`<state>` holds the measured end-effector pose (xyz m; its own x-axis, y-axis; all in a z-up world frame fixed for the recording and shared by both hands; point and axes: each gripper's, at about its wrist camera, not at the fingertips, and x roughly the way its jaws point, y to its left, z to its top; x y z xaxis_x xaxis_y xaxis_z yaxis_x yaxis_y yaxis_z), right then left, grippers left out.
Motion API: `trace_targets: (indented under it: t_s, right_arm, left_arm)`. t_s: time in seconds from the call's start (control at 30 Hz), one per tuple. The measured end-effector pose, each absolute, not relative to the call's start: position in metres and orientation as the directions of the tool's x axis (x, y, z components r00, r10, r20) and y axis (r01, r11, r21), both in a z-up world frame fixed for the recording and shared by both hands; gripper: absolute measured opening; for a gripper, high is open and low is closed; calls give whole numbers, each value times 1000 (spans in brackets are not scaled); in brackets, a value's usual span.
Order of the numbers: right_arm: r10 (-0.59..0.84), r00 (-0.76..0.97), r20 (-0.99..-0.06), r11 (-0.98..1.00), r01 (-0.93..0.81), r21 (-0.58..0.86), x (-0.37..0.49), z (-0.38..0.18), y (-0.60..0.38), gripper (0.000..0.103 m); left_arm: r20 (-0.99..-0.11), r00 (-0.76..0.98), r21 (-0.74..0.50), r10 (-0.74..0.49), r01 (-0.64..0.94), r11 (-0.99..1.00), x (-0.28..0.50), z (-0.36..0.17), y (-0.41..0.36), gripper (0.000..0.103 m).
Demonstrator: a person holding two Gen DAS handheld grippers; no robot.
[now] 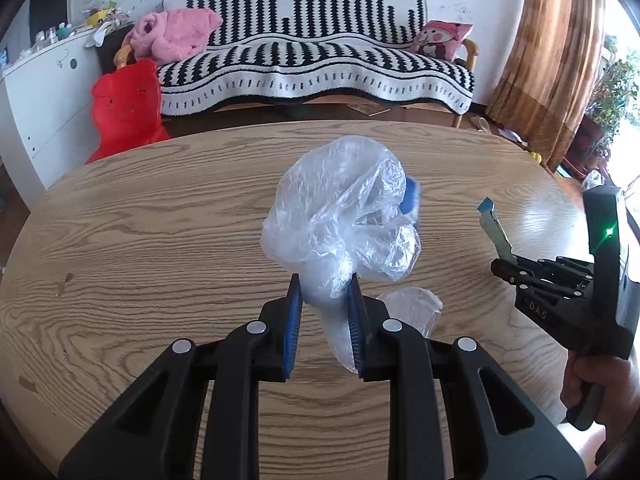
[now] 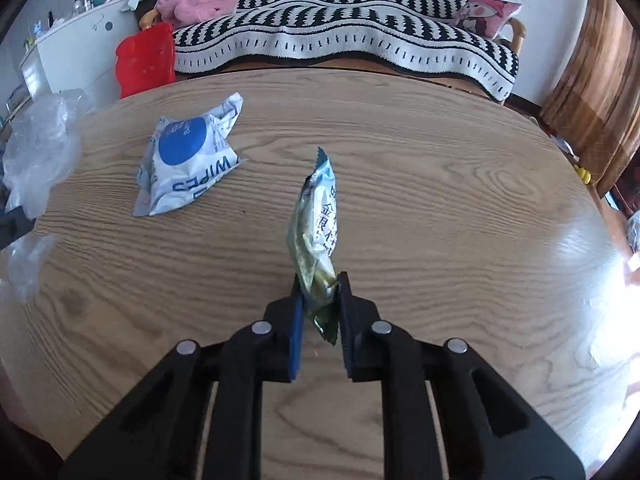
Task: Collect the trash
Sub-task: 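Carry the plastic bag and green tube over the bin and open both tools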
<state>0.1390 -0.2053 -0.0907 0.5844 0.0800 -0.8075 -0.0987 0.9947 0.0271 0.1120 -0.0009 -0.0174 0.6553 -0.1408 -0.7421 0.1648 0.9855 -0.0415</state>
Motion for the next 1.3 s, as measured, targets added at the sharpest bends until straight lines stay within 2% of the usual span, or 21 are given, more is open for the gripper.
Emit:
trace_targets:
  t_s: [0.23, 0.6, 0.97, 1.3]
  right_arm:
    - [77, 606, -792, 996, -7, 92, 84, -63, -262, 16]
    - [-110, 639, -761, 971, 232, 54, -56, -39, -410, 16]
    - [-255, 525, -812, 842, 534, 80, -205, -83, -574, 16]
    - [-226, 439, -870, 754, 644, 129, -275, -136, -645, 16]
  left_arm:
    - [-735, 644, -61, -211, 247, 967, 93, -11, -42, 21]
    - [-693, 581, -134, -426, 478, 868, 25, 2, -195, 21]
    - [-706, 381, -144, -597, 748, 648, -74, -29, -370, 21]
    - [-786, 201, -190, -585, 821, 538, -113, -96, -482, 21]
